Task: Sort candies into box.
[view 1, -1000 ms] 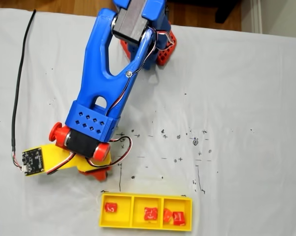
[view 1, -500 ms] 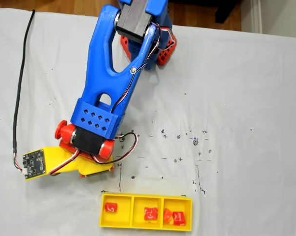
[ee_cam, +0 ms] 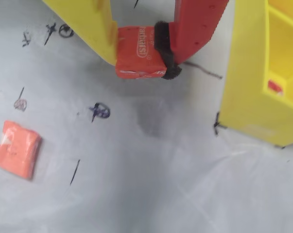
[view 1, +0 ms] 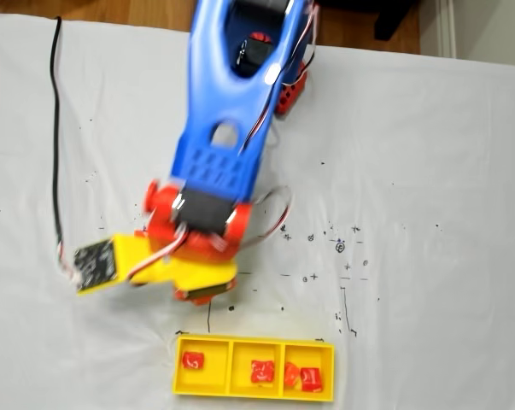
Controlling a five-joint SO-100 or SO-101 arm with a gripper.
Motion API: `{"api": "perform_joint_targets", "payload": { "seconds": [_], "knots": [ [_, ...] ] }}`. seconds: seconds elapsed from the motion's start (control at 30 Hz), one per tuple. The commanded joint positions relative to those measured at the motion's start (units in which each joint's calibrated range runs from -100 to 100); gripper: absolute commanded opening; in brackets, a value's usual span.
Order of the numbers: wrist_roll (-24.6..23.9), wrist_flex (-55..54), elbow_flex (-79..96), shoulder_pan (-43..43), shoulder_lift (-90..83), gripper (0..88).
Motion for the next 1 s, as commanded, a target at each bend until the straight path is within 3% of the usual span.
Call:
{"api": "perform_joint_targets", "payload": {
  "seconds": [0.0, 0.5, 0.97],
  "knots": [
    [-1.71, -9.55, 9.29, -2.53, -23.34, 0.2],
    [-8.99, -23.14, 13.02, -5.34, -24.87, 0.2],
    [-11.97, -20.03, -0.73, -10.41, -9.69, 0.2]
  ]
}}
